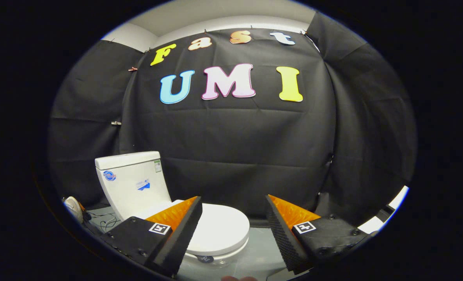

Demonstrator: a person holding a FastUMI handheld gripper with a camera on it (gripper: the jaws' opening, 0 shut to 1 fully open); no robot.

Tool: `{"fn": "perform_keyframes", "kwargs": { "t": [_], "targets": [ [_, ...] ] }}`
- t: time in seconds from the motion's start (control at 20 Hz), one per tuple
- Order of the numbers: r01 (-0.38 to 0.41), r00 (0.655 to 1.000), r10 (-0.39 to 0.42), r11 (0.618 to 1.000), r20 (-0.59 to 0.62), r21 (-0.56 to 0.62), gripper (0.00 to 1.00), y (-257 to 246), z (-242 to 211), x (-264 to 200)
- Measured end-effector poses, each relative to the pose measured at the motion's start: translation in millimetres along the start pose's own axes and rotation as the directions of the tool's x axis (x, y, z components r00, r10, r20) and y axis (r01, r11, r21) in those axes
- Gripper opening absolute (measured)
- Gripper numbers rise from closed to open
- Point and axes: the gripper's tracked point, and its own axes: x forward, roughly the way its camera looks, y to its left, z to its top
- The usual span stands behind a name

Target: Open the toilet lid.

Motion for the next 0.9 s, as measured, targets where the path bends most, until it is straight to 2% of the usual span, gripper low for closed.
{"fn": "perform_keyframes", "kwargs": {
  "t": [0.1,0.2,0.35,0.5,0.7,0.9],
  "targets": [
    [0.007,1.0,-0.006,1.0,-0.025,0.001,0.98,-2.9,-7.6,4.4],
    [-0.025,0.992,0.031,0.998,-0.126,0.051,0.99,5.4,-35.1,8.1],
    [-0.048,0.946,0.1,0.984,-0.308,0.173,1.0,17.6,-88.8,8.7],
    [-0.031,0.89,0.141,0.967,-0.433,0.252,0.99,22.5,-137.8,7.9],
    [0.039,0.808,0.217,0.907,-0.548,0.418,0.99,27.6,-185.6,2.6],
    [0.113,0.773,0.275,0.827,-0.572,0.55,0.99,27.3,-211.1,2.8]
  ]
}}
